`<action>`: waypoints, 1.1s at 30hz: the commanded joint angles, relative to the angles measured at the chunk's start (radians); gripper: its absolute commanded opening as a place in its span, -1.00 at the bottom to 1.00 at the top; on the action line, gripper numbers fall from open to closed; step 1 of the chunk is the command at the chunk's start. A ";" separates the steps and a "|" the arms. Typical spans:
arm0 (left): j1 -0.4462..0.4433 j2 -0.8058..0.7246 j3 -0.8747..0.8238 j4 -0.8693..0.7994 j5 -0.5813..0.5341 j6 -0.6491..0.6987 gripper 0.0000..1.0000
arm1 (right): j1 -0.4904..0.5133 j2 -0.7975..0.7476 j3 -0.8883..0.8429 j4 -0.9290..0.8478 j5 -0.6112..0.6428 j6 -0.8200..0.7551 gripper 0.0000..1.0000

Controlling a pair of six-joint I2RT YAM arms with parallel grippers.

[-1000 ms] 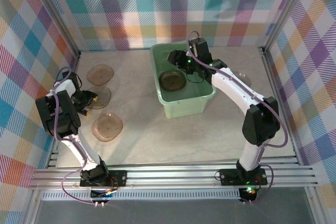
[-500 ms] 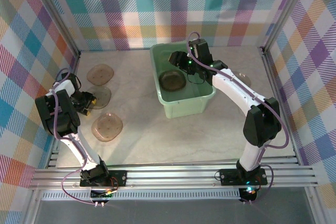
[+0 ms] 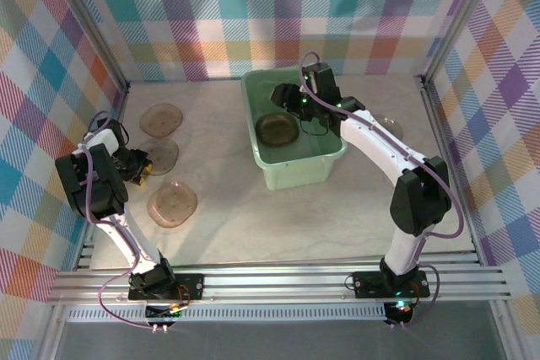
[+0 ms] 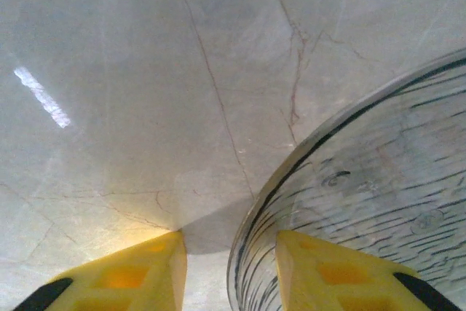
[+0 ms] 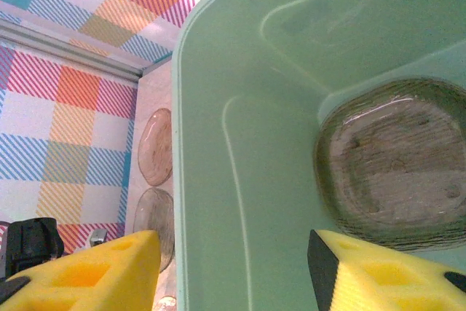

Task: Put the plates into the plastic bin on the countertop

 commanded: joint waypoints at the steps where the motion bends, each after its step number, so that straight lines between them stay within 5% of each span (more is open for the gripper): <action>1: -0.008 0.030 -0.011 0.097 0.082 0.019 -0.37 | 0.013 0.000 0.015 -0.011 -0.001 0.005 0.12; 20: -0.009 -0.053 -0.077 0.121 0.123 0.015 -0.83 | 0.042 -0.026 0.003 -0.011 0.014 0.001 0.13; 33: -0.027 -0.315 -0.219 0.151 0.161 -0.051 -1.00 | 0.043 -0.043 0.002 -0.022 0.002 -0.016 0.13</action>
